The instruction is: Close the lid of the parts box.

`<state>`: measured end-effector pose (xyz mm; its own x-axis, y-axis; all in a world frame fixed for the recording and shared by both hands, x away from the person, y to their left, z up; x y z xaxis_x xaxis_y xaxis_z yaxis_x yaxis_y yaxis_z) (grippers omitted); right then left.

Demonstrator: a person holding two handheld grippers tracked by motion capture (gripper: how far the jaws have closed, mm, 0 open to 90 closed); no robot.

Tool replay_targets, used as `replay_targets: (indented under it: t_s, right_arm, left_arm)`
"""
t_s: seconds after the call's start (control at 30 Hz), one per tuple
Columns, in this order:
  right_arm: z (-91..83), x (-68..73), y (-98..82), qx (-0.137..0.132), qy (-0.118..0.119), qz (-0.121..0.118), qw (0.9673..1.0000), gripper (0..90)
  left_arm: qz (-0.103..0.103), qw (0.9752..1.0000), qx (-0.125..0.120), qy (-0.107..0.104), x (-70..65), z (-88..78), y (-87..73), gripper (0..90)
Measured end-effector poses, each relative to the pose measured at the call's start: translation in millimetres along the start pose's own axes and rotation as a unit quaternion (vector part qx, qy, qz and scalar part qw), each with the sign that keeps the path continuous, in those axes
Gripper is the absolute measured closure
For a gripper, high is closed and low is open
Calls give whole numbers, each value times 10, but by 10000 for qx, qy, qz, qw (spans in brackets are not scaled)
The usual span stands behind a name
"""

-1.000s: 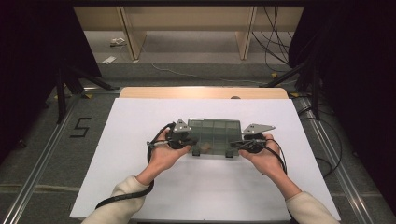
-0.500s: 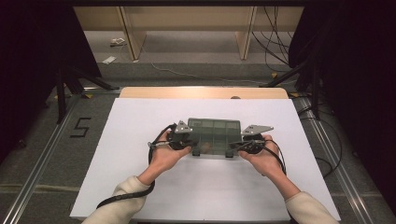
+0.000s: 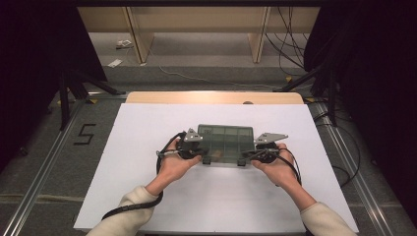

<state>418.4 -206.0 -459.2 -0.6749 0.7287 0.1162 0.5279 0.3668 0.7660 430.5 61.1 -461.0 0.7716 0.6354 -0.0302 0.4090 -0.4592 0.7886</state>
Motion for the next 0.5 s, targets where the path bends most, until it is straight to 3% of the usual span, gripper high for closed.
replay_targets:
  t_s: [0.2,0.5]
  right_arm:
    - [-29,-6,-31,-125,-64,2,9999,822]
    - [-206,-37,-94,-556,-94,-161,9983,635]
  left_arm:
    - [22,9999,-132,-15,41,-38,-54,802]
    - [209,9986,-488,7,42,-217,-128,440]
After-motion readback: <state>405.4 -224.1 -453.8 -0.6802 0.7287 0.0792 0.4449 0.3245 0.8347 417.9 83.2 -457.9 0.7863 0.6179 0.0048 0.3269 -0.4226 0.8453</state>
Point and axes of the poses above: each handheld gripper's, and its own axes: z roughly forward along the jaws, y roughly out of its top, x roughly to its left, the point moved 1 cm from there along z, roughly forward along the jaws, and after that the axes turned 4 degrees about z, right-handed, at the moved point
